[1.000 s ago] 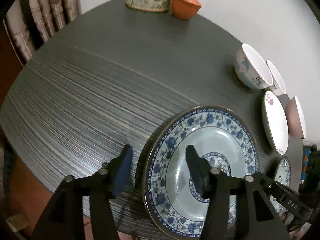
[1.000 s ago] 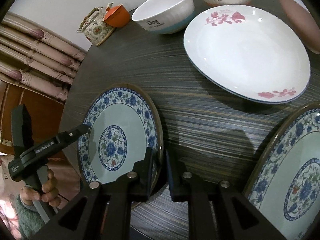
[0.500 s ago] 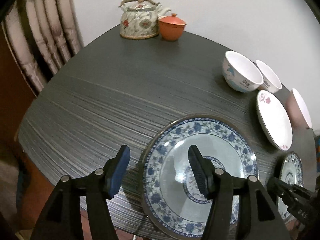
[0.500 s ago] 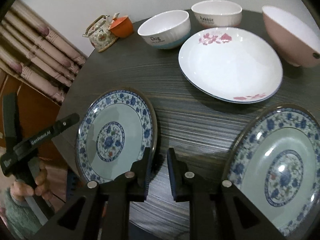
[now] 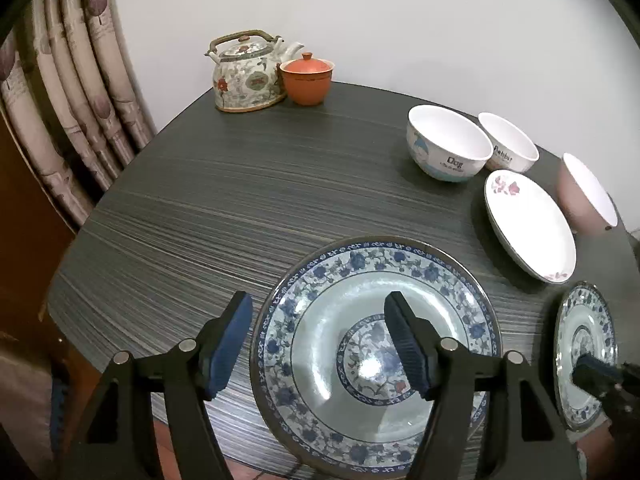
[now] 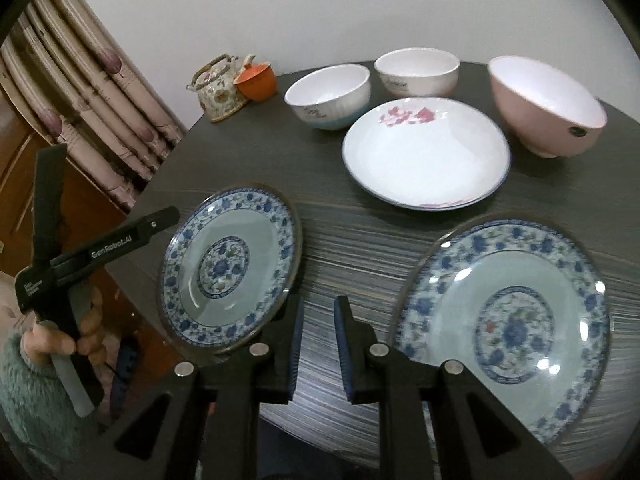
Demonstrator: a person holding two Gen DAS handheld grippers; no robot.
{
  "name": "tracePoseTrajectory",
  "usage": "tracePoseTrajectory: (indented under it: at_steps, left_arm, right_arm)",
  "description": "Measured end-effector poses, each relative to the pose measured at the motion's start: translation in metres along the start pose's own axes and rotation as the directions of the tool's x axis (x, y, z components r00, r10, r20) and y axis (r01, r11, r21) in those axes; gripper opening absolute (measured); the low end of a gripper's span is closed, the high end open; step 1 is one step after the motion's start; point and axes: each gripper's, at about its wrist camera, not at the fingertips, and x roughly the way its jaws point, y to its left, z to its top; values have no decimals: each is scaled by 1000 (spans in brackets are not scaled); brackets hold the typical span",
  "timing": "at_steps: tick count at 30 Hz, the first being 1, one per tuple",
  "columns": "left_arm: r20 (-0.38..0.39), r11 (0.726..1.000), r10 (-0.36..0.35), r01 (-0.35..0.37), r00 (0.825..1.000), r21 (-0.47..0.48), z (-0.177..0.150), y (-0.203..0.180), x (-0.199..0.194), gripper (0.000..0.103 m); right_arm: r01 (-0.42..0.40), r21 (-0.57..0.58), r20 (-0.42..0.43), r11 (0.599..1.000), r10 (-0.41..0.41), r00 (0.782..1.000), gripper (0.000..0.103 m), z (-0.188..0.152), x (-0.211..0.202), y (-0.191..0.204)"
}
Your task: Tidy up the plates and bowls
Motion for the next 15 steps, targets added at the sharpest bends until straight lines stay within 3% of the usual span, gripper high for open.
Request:
tracePoseTrajectory:
  at_steps: [6,10,15]
  left_arm:
    - [-12,1000,-12,13,1000,22,-1,-15,-4,65]
    - [14,997,-34,33,999,67,-5,-38,-21,67]
    - [-11,986,-127,128,992,106,-15,-77,-36,68]
  right_arm:
    - [25,1,48,1000,-25,999,18,-3,-20,-15]
    - [55,-22,76,998,-53,996,28,-8,-33,-21]
    - [46,17,75,999,-47,996,28,-15,-45,-42]
